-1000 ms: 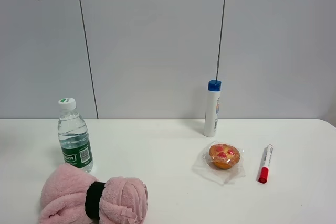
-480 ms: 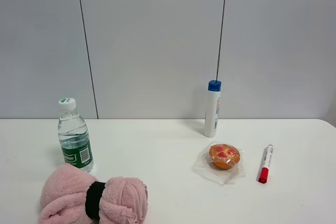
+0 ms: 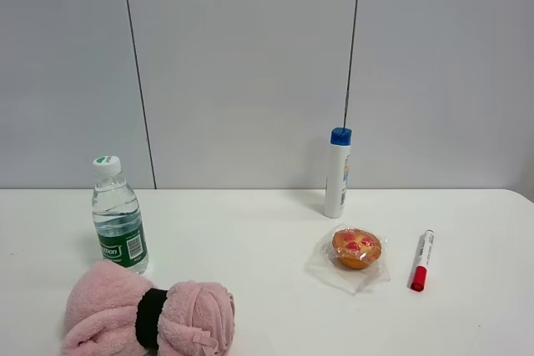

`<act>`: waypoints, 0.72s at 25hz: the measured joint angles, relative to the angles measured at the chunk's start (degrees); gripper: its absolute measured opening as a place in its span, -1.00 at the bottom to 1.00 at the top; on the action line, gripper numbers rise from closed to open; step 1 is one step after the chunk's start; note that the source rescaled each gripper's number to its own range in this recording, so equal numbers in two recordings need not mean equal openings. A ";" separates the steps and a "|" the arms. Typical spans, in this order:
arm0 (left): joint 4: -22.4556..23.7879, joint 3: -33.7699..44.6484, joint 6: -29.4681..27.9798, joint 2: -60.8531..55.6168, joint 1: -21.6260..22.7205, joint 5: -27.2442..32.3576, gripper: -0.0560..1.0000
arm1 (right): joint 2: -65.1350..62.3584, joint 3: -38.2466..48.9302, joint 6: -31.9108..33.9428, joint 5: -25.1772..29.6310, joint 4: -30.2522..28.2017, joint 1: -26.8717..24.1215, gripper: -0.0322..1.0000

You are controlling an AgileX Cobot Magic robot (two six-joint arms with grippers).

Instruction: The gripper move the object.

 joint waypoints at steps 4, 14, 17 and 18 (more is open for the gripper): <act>-0.06 7.86 0.02 -9.20 0.00 -1.48 0.21 | 0.00 0.00 0.00 0.00 0.00 0.00 1.00; -0.06 19.37 -6.79 -23.68 0.00 -2.88 0.21 | 0.00 0.00 0.00 0.00 0.00 0.00 1.00; -0.06 21.81 -7.85 -26.97 0.00 -5.45 0.21 | 0.00 0.00 0.00 0.00 0.00 0.00 1.00; -0.06 22.74 -7.84 -28.23 0.00 -6.73 0.21 | 0.00 0.00 0.00 0.00 0.00 0.00 1.00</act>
